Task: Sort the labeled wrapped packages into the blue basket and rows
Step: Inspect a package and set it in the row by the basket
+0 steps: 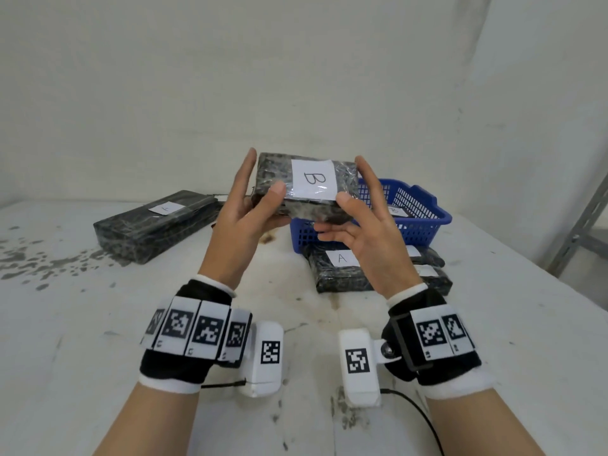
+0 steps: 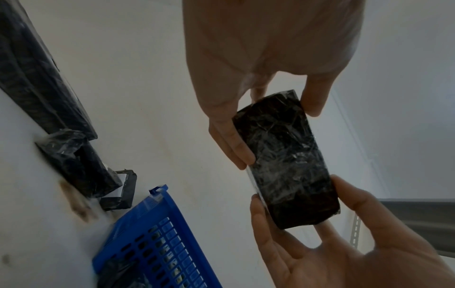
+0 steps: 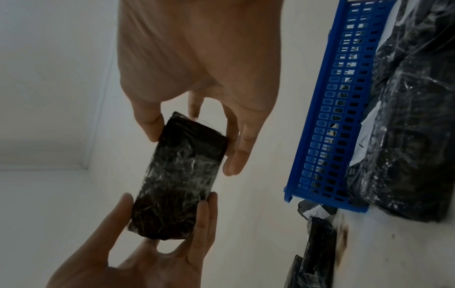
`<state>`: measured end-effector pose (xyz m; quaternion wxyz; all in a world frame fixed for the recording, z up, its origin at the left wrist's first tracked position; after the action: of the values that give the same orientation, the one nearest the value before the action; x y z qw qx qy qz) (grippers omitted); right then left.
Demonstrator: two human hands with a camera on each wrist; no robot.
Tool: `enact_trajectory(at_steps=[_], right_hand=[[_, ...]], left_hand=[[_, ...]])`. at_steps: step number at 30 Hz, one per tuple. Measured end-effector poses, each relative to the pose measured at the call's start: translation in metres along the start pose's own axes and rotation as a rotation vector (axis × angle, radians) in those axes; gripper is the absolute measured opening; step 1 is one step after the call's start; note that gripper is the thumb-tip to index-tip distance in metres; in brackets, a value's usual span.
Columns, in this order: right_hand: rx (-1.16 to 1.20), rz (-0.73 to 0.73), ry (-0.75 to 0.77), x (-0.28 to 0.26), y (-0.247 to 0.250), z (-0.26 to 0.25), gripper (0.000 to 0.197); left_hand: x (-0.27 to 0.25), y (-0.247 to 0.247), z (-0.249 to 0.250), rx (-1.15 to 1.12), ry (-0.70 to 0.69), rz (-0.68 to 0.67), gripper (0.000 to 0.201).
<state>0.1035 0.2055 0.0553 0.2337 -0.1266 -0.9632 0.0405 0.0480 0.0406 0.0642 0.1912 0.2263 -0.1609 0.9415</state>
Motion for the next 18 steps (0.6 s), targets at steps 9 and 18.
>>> enact_trajectory(at_steps=[9, 18], right_hand=[[-0.058, -0.008, -0.002, -0.0002, 0.0018, 0.0013, 0.071], [-0.121, -0.009, 0.016, -0.0032, 0.0018, -0.0041, 0.07]], left_hand=[[-0.0031, -0.0051, -0.004, -0.027, 0.086, -0.043, 0.071], [-0.0054, -0.0083, -0.0014, 0.034, 0.041, -0.084, 0.085]])
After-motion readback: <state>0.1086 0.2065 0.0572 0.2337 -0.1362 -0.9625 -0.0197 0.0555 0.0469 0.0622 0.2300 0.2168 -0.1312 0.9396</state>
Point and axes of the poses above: each hand's wrist, its own x-axis towards the middle knuckle, its own y-axis out of the back of the hand, z = x × y, the point moved 7 cm from there along x, towards the middle knuckle, and after that the axes turned 3 degrees about -x, right-handed, at the moved point
